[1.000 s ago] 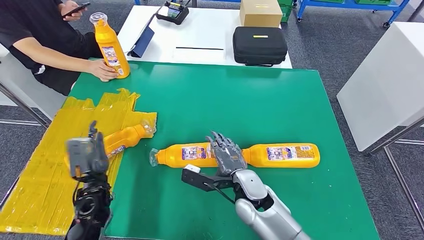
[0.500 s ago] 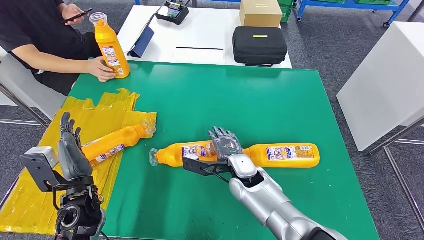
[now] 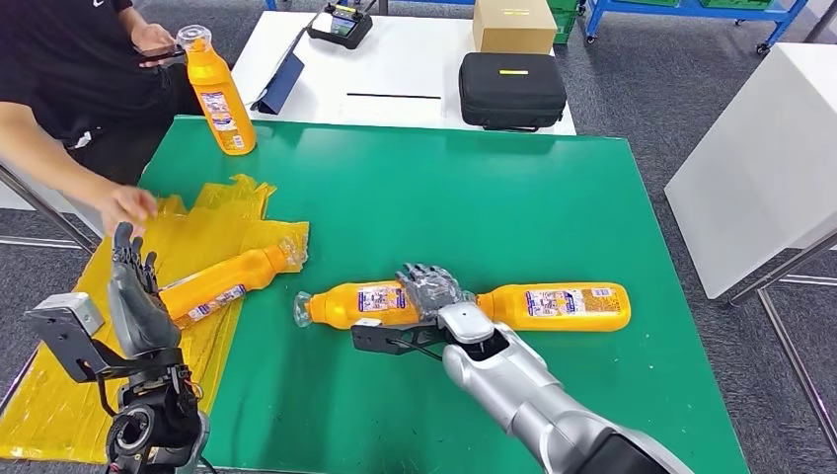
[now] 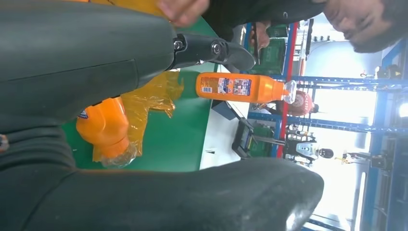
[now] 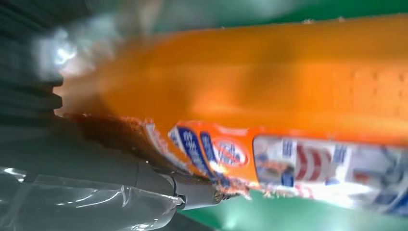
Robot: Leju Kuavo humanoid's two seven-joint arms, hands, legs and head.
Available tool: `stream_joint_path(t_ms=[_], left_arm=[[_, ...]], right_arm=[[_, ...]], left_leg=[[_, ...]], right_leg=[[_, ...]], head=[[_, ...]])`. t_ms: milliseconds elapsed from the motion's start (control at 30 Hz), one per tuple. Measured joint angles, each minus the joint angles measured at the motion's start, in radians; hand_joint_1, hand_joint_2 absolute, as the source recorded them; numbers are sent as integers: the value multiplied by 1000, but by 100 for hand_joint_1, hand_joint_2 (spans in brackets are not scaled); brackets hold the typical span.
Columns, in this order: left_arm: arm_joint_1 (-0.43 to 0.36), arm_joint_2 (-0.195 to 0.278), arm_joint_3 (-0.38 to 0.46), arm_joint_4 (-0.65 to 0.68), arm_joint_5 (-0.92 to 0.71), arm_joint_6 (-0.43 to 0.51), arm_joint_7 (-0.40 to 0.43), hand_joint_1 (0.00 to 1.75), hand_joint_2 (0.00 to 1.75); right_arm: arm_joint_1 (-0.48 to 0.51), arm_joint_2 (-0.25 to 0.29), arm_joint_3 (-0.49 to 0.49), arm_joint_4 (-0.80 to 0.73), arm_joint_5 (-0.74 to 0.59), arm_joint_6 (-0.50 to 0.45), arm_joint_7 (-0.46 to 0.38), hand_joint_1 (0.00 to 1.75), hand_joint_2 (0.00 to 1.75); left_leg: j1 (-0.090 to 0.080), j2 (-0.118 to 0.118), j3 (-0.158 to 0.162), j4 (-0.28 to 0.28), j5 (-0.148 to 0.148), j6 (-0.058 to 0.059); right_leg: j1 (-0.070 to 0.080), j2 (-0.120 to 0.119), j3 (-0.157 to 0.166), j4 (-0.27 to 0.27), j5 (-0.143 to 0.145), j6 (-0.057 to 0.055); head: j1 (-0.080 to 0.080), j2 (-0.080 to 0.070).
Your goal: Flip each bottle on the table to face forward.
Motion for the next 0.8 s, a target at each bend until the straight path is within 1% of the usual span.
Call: stream_joint_path(t_ms=[67, 300, 467, 600, 667, 733, 800], left_arm=[[-1, 0, 0, 0, 3, 1, -2, 0, 0], [-1, 1, 0, 0, 9, 3, -5, 0, 0], [-1, 2, -2, 0, 19, 13, -10, 0, 0], [1, 3, -4, 1, 40, 15, -8, 0, 0], [3, 3, -4, 2, 76, -6, 4, 0, 87], [10, 4, -4, 3, 151, -70, 27, 0, 175], [24, 5, -3, 3, 240, -170, 49, 0, 175]], right_arm=[[-13, 4, 6, 21, -6, 20, -7, 173, 175], [-35, 13, 16, 58, -12, 33, -12, 174, 175], [-46, 17, 18, 72, -37, 72, -22, 174, 175], [-49, 17, 18, 76, -63, 68, -27, 175, 175], [-49, 17, 16, 76, -88, 42, -34, 175, 175], [-46, 18, 7, 72, -135, -21, -63, 175, 175], [-29, 19, -16, 38, -208, -124, -150, 175, 175]], left_leg=[[0, 0, 2, 0, 0, 0], [0, 0, 5, 0, 0, 0], [0, 1, 9, 0, 0, 0], [0, 0, 9, 0, 0, 0], [0, 0, 9, 0, 0, 0], [0, 0, 9, 0, 0, 0], [0, 0, 7, 0, 0, 0]], right_leg=[[0, 0, 1, 0, 0, 0], [0, 0, 5, 0, 0, 0], [0, 0, 7, 0, 0, 0], [0, 0, 8, -1, 0, 0], [0, 0, 9, 0, 0, 0], [0, 0, 9, 0, 0, 0], [0, 0, 8, 0, 0, 0]], head=[[0, 0], [0, 0], [0, 0], [0, 0], [0, 0], [0, 0], [0, 0]])
